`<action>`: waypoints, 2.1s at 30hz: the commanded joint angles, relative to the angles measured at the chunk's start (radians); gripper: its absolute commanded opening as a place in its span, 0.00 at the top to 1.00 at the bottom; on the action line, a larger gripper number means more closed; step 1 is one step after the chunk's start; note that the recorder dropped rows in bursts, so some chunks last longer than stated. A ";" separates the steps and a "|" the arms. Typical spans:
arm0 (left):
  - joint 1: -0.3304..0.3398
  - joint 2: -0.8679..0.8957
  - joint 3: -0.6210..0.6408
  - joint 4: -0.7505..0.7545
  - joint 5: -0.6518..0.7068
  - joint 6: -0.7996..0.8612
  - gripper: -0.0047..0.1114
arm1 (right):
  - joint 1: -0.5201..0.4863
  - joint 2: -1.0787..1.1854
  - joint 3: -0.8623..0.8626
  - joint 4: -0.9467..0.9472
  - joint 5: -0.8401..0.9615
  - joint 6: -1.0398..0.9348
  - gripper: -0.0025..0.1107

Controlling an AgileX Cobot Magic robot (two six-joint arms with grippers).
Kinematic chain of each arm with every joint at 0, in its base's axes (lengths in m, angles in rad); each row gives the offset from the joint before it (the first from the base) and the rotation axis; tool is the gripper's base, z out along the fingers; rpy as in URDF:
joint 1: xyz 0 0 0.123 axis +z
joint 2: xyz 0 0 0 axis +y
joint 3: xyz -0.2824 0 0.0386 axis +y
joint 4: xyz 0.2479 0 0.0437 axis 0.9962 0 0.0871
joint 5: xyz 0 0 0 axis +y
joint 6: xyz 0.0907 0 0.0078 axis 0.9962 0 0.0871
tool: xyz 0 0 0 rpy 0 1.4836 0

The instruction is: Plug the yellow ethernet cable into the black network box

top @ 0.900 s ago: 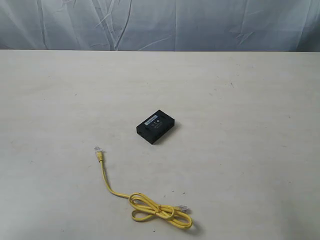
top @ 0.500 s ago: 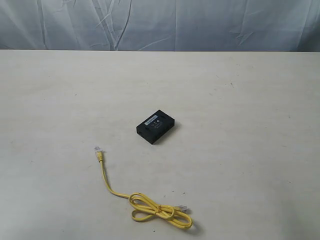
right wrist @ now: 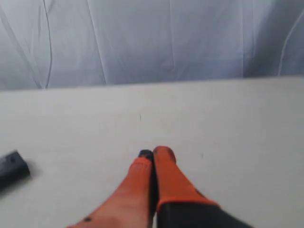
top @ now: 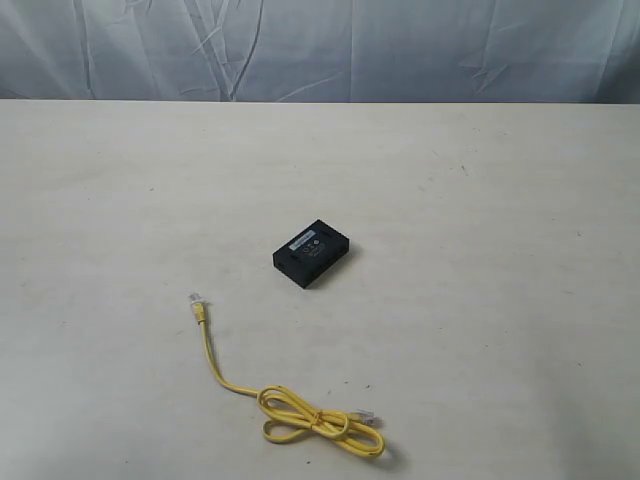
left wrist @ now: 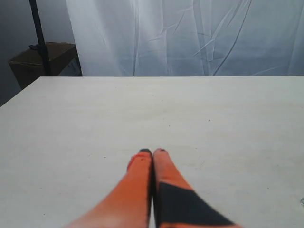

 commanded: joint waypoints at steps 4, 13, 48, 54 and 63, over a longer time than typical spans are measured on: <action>0.004 -0.005 0.004 -0.002 -0.014 0.000 0.96 | 0.000 -0.005 0.002 -0.001 -0.385 -0.002 0.98; 0.004 -0.005 0.004 -0.002 -0.014 0.000 0.96 | 0.000 -0.005 0.002 -0.001 -0.557 -0.002 0.98; 0.004 -0.005 0.004 0.000 -0.014 0.000 0.96 | 0.771 1.698 -1.085 0.121 0.593 0.061 0.99; 0.004 -0.005 0.004 0.000 -0.014 0.000 0.96 | 0.912 1.948 -1.414 0.011 0.644 0.218 0.99; 0.004 -0.005 0.004 0.000 -0.014 0.000 0.96 | 0.967 2.115 -1.581 -0.048 0.613 0.370 0.73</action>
